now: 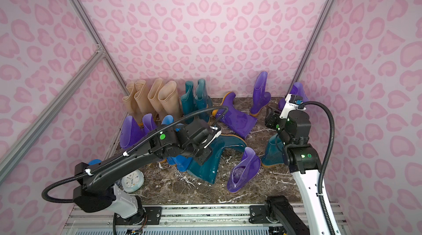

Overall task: Match and arrange rain boots in pairs
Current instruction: Place the rain boot at the center of the board, then adjust the rain boot at the center of the board.

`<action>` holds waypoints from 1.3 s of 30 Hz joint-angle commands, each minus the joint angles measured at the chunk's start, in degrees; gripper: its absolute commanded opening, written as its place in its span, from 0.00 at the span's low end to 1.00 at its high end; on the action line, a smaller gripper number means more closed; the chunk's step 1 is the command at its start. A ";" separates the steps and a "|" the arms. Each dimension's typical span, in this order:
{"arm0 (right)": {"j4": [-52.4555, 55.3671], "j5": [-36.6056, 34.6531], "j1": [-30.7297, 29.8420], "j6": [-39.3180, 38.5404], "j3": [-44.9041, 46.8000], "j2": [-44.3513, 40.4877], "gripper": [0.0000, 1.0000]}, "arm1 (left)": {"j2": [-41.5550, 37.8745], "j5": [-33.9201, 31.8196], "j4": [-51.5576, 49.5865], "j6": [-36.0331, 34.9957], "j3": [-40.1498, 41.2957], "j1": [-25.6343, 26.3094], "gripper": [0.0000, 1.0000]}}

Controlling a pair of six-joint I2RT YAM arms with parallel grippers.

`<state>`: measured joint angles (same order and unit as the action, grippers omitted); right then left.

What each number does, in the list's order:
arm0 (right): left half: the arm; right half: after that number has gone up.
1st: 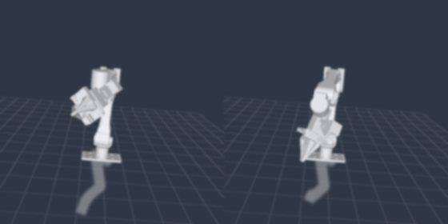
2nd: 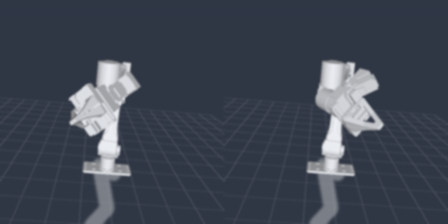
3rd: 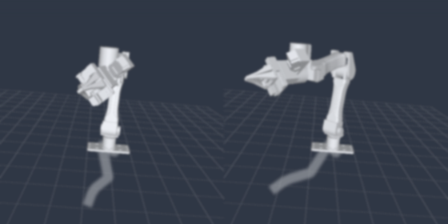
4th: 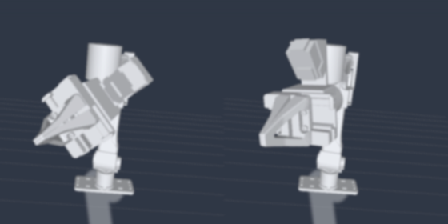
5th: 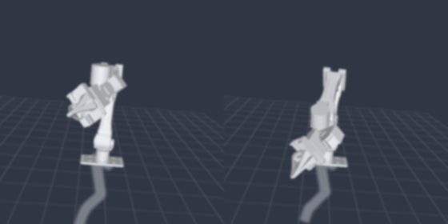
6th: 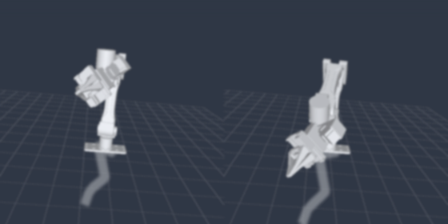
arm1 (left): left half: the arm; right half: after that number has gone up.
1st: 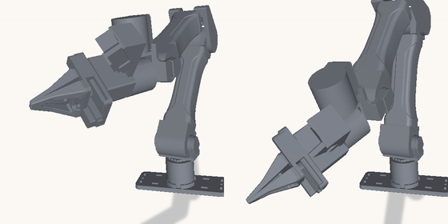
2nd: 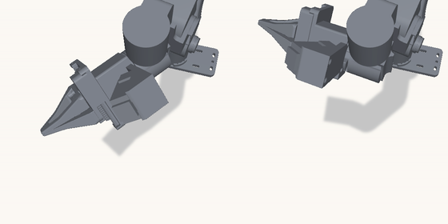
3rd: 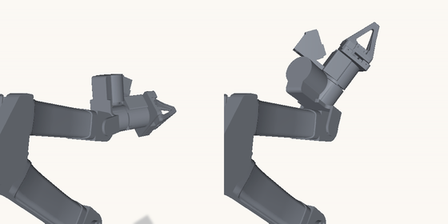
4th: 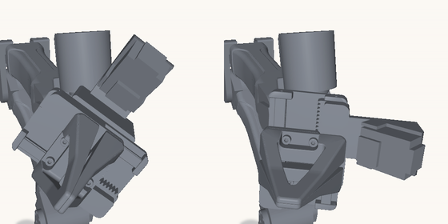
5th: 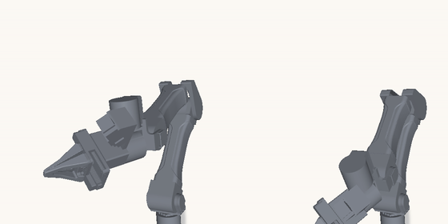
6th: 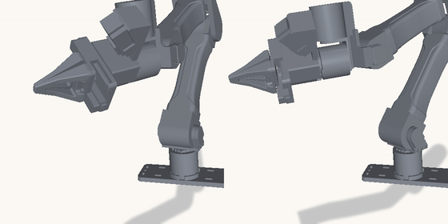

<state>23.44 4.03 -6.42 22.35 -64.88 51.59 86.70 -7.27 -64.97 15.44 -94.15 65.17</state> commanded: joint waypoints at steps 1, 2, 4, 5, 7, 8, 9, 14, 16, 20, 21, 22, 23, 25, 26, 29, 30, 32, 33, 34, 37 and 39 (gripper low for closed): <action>-2.52 -7.35 -6.81 -1.99 -2.23 2.61 0.45 | -6.16 -1.97 7.93 0.87 11.82 0.20 0.37; -1.82 -11.88 -10.57 -2.71 -3.67 4.21 0.45 | -8.16 -0.41 10.66 1.56 15.79 0.43 0.41; -1.52 -16.11 -14.83 -2.77 -6.08 6.92 0.47 | -10.10 1.50 15.08 2.94 21.33 1.02 0.50; -2.01 -15.72 -15.61 -2.31 -6.91 8.01 0.48 | -9.96 1.67 16.83 3.38 23.23 1.47 0.55; -3.83 -14.79 -15.82 -1.51 -7.41 9.36 0.49 | -7.89 0.14 18.60 4.68 24.60 2.31 0.65; -4.68 -14.73 -15.83 -1.20 -7.58 9.96 0.50 | -6.33 -0.13 19.78 4.89 24.84 2.86 0.69; -4.89 -14.69 -15.83 -1.00 -7.75 10.31 0.52 | -4.94 -0.91 20.93 5.26 24.98 3.45 0.72; -4.50 -16.18 -15.82 -0.82 -7.22 9.92 0.61 | 2.30 -5.65 27.89 9.37 25.48 6.25 0.77; -4.13 -16.84 -15.78 -0.73 -6.37 8.86 0.63 | 5.61 -8.22 29.77 11.52 25.76 6.91 0.77; -2.89 -17.57 -15.32 -1.55 -5.64 7.70 0.66 | 9.09 -11.11 29.81 16.51 27.34 7.41 0.69; -2.60 -17.52 -15.00 -1.74 -5.54 7.40 0.66 | 9.13 -11.28 29.98 17.64 28.31 7.43 0.66; -2.52 -17.37 -14.60 -1.85 -5.23 7.01 0.66 | 8.97 -11.07 29.96 18.67 29.14 7.51 0.63; -2.67 -17.08 -14.23 -1.97 -5.01 6.78 0.67 | 8.92 -10.66 30.04 19.40 29.93 7.52 0.63; -3.53 -15.64 -12.81 -1.96 -4.08 6.18 0.67 | 9.24 -9.12 30.82 20.41 31.70 7.60 0.61; -3.94 -14.83 -12.24 -1.82 -3.73 6.02 0.67 | 9.59 -8.26 31.74 20.65 32.30 7.81 0.61; -5.10 -12.23 -10.60 -1.47 -2.38 6.06 0.67 | 11.14 -7.06 33.90 20.69 32.77 9.23 0.60; -5.35 -11.74 -10.29 -1.52 -2.07 6.22 0.67 | 11.68 -7.32 34.23 20.62 32.46 9.90 0.61; -5.61 -11.19 -9.84 -1.69 -1.61 6.50 0.67 | 12.65 -7.93 35.54 20.42 32.22 10.88 0.62; -5.67 -10.88 -9.60 -1.69 -1.40 6.56 0.67 | 13.07 -8.27 36.00 20.48 32.25 10.93 0.62; -5.77 -10.51 -9.37 -1.69 -1.23 6.51 0.67 | 13.40 -8.28 36.51 20.25 32.19 10.87 0.63; -5.90 -9.85 -8.87 -1.95 -1.04 6.33 0.67 | 15.12 -9.83 36.10 20.77 31.87 10.88 0.61; -5.95 -9.62 -8.61 -1.96 -0.95 5.96 0.67 | 16.84 -11.02 34.87 21.31 31.37 10.88 0.56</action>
<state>19.88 -6.59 -15.22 21.08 -66.26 57.93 102.00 -15.99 -29.89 35.92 -62.08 76.07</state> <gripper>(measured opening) 0.676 0.576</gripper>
